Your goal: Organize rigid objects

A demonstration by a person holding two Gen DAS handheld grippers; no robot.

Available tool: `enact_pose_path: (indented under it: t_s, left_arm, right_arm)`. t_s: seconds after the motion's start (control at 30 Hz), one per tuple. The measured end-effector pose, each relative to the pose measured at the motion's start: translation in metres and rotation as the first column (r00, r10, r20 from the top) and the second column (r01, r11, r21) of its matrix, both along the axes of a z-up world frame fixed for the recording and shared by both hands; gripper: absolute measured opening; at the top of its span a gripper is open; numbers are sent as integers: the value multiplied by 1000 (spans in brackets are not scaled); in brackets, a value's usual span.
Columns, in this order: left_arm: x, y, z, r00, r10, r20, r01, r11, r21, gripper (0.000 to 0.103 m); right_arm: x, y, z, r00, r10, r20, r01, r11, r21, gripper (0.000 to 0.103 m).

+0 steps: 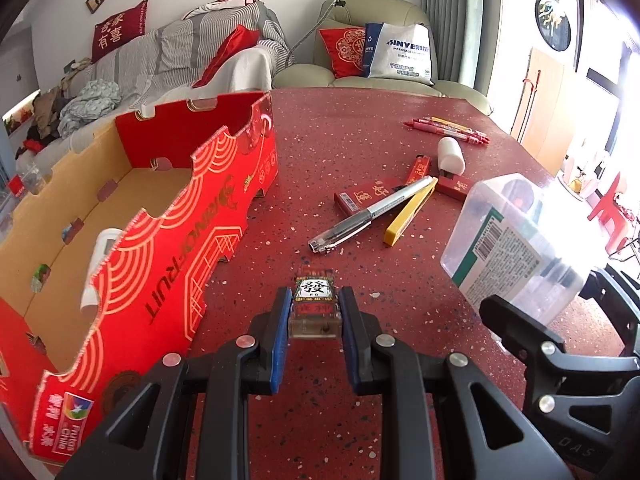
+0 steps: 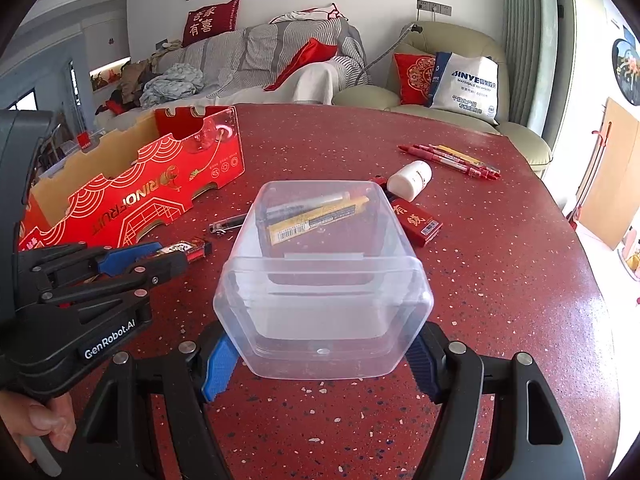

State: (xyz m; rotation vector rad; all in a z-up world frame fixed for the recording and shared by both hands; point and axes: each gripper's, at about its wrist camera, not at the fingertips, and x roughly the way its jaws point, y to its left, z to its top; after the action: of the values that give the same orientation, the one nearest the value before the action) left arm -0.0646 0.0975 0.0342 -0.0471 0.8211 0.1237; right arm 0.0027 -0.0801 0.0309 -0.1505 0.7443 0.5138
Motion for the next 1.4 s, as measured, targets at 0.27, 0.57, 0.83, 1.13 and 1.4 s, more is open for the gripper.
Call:
enact_pose_path:
  t_s: [0.27,0.57,0.83,1.13,1.4]
  left_arm:
    - [-16,20,53,994,-5,113,6,1000,-9,26]
    - [-25,82,93,983,73,171,-66,997,-47,30]
    - [-39,162,106,955,227,194,-205,971,-125,25]
    - [-39,214,80,944,307,119,-287,944,-161,21]
    - [-29,227,56,941,335,36,-326,931,-162,44]
  right_arm:
    - [-8,31,36,998,63,27,-64,995,75,73]
    - [-3,72,79,990,134,52,-140,981,135,73]
    - [1,134,98,971,226,80,-234,966,106,73]
    - [10,196,77,953,302,34,-303,952,46,73]
    - [19,229,55,941,336,-43,-336,942,-11,74]
